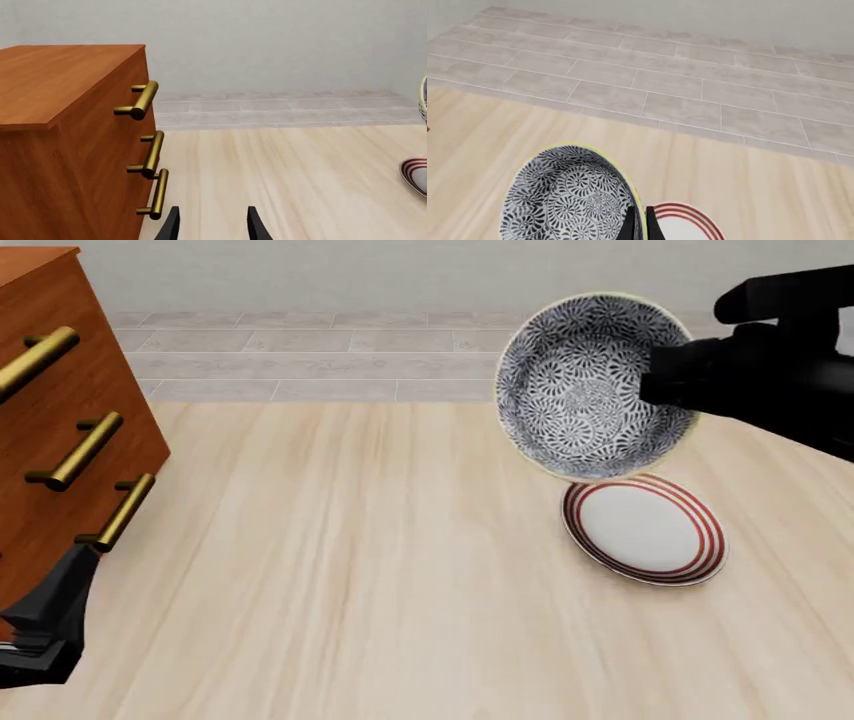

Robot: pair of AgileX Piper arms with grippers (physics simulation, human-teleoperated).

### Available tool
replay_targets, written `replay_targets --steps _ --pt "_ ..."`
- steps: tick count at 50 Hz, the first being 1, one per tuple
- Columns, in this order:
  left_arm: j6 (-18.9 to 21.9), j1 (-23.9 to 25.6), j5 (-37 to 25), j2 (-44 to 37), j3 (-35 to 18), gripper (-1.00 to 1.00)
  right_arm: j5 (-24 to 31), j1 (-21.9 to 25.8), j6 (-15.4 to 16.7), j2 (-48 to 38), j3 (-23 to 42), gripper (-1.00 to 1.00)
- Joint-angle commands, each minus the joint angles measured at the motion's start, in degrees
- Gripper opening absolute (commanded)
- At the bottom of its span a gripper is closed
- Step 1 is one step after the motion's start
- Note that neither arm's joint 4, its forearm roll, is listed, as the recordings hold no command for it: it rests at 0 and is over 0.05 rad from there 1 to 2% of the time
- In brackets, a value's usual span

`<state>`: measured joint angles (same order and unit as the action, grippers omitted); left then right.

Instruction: Put the bowl on top of the cabinet.

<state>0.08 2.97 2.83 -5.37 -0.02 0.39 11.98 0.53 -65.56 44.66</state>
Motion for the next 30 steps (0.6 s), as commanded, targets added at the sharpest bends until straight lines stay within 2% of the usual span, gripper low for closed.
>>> replay_targets --steps 1,29,30 --pt "-0.1 0.0 -0.1 0.2 0.0 1.00 -1.2 3.2 -0.4 -1.2 1.4 -1.00" --pt "0.4 0.4 0.1 -0.2 0.0 1.00 -2.2 10.5 -2.9 -3.8 5.1 -1.00" --pt "0.3 0.4 0.2 -0.2 0.0 1.00 -2.6 10.3 -1.6 -3.5 4.9 -1.00"
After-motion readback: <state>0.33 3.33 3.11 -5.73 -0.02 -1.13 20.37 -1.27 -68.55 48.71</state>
